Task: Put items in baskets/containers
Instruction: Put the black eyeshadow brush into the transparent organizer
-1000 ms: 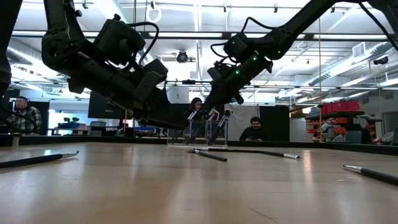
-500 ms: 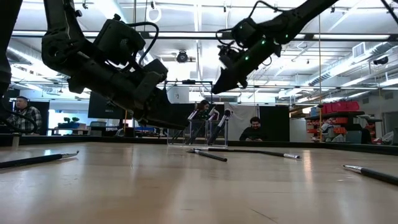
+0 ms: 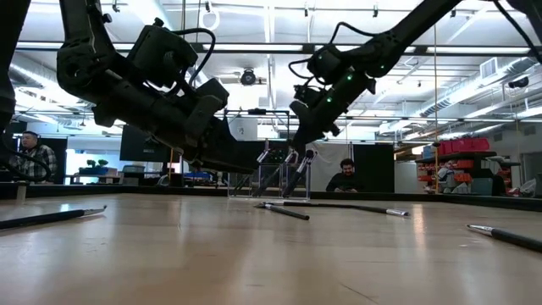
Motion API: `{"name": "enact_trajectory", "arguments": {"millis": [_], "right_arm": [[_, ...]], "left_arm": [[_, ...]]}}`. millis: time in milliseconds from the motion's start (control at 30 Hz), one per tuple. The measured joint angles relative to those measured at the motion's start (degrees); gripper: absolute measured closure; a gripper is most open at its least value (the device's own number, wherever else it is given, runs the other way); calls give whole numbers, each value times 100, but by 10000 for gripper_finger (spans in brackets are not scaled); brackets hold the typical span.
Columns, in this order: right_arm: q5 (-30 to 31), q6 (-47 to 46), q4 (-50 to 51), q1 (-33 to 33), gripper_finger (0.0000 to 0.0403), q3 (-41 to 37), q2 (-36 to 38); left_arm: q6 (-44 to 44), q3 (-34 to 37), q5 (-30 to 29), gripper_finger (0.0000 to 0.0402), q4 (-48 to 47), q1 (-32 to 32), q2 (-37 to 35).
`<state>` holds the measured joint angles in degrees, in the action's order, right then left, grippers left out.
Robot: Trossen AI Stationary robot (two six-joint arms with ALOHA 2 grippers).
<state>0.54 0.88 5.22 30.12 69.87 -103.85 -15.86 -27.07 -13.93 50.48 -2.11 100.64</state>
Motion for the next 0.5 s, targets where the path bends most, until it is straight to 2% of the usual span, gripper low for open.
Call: {"name": "enact_trajectory", "arguments": {"millis": [100,267,500], "right_arm": [[392,94,-273,1,399,2,25],[505,412,-289,-216,399,0,203],[501,722,414,-1293,401,0,511]], "left_arm": [[0,0,0,220,5,0,0],[2,0,0,220,9,0,0],[0,0,0,220,7,0,0]]}}
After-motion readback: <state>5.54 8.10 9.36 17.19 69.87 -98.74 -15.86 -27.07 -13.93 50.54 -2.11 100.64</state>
